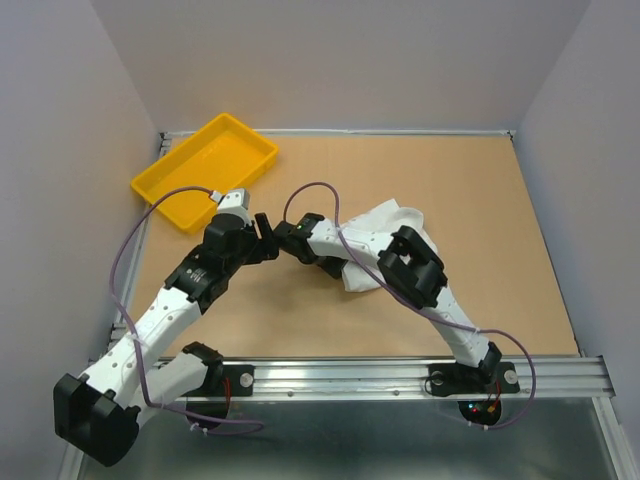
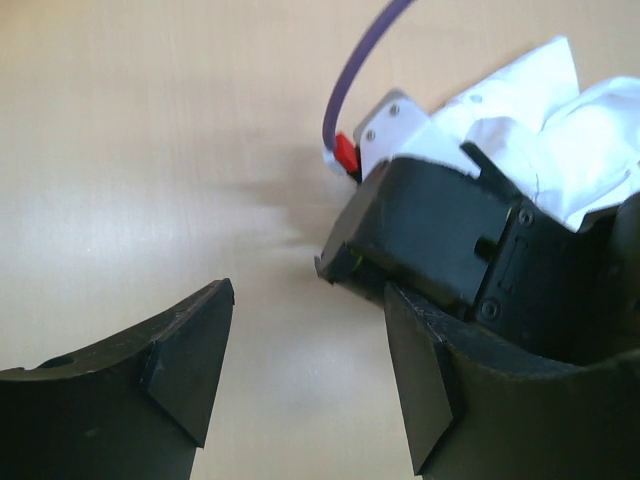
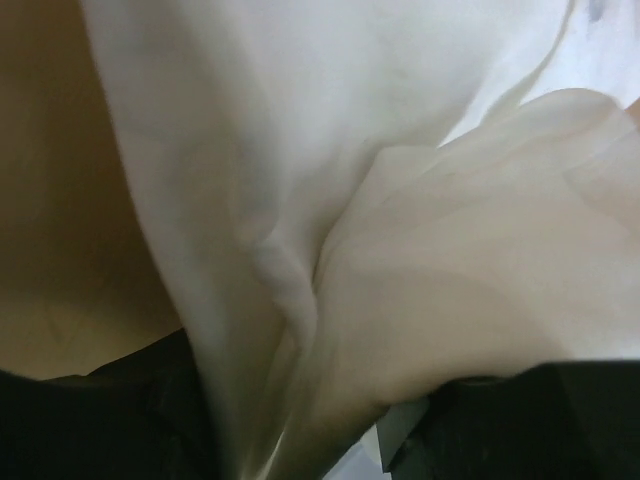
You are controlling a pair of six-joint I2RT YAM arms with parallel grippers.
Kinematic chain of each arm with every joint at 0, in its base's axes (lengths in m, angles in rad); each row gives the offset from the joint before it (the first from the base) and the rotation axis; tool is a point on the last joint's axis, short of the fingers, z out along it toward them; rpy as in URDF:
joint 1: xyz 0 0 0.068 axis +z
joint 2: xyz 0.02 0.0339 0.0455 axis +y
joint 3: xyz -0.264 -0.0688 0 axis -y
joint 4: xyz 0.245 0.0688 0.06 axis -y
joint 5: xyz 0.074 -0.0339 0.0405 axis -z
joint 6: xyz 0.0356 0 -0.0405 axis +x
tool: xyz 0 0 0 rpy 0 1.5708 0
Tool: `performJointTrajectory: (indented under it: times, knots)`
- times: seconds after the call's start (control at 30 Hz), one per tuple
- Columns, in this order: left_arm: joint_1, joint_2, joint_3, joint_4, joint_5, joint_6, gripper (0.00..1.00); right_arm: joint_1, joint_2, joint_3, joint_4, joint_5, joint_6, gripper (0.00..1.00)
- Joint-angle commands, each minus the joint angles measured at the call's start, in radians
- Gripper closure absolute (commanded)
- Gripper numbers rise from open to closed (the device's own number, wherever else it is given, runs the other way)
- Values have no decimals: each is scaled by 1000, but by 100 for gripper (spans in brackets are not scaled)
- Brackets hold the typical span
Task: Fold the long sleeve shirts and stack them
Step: Fold the shirt
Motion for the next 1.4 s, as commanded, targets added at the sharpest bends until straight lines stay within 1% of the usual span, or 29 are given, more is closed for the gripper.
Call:
performJointTrajectory:
  times: [0.0,0.07,0.1,0.3,0.37,0.43,0.47,0.5,0.53,0.6,0.7,0.73,0.77,0.87,0.9,0.93,0.97,1.0,1.03,1.07,1.1,1.13,1.17,1.2,1.23,1.27,1.3,1.33,1.37]
  knots:
    - [9,-65,12,63,-80,-20,27,73,-85,-52,33,-83,16,39]
    - [10,-81,12,60,-107,-25,27,82,-102,-45,33,-126,19,34]
    - [10,-93,17,57,-118,-28,27,88,-117,-40,30,-138,19,30]
    - [13,-170,27,29,-237,-71,27,93,-183,-26,54,-218,10,27]
    - [13,-240,27,24,-314,-101,28,93,-205,-29,63,-233,8,27]
    - [13,-323,23,24,-369,-127,22,93,-220,-39,82,-252,5,27]
    - [13,-348,23,27,-420,-129,16,93,-242,-42,93,-273,4,27]
    - [13,-371,23,29,-438,-129,14,93,-251,-42,102,-289,5,27]
    - [13,-406,24,35,-463,-114,13,93,-272,-39,119,-328,1,27]
    - [13,-417,29,43,-472,-94,13,92,-289,-8,135,-362,-4,27]
    - [13,-395,41,34,-474,-78,13,90,-319,29,142,-399,-1,27]
    - [13,-391,38,38,-454,-72,12,89,-326,41,146,-390,7,27]
    - [13,-385,35,59,-440,-53,12,82,-349,40,148,-375,18,24]
    - [13,-365,17,96,-377,-23,12,15,-401,-8,174,-385,85,23]
    - [15,-352,3,130,-359,10,12,-37,-455,-32,200,-398,120,23]
    - [13,-345,-3,151,-307,33,12,-66,-481,-57,214,-411,140,23]
    - [13,-333,-9,170,-275,64,13,-97,-510,-116,229,-434,160,23]
    - [13,-305,-17,210,-233,123,13,-155,-580,-150,272,-444,192,23]
    - [13,-287,-22,225,-131,164,12,-186,-614,-186,296,-447,209,23]
    - [13,-268,-22,257,-76,194,12,-216,-657,-228,319,-451,232,21]
    - [12,-218,-16,291,-20,220,13,-287,-693,-306,368,-459,273,18]
    - [10,-185,-8,302,74,277,13,-322,-764,-354,395,-476,294,17]
    - [7,-153,4,305,128,297,12,-364,-798,-396,419,-514,315,16]
    - [1,-88,18,308,159,325,12,-441,-829,-489,447,-536,352,12]
    - [-22,-54,45,308,202,375,12,-482,-899,-534,505,-595,363,10]
    - [-42,-20,62,299,207,401,12,-519,-926,-577,537,-614,372,8]
    - [-68,14,82,293,203,423,12,-555,-956,-623,565,-664,383,8]
    - [-135,73,119,288,174,432,12,-626,-980,-696,609,-689,412,7]
    - [-175,101,136,282,154,527,12,-652,-999,-735,629,-729,430,6]
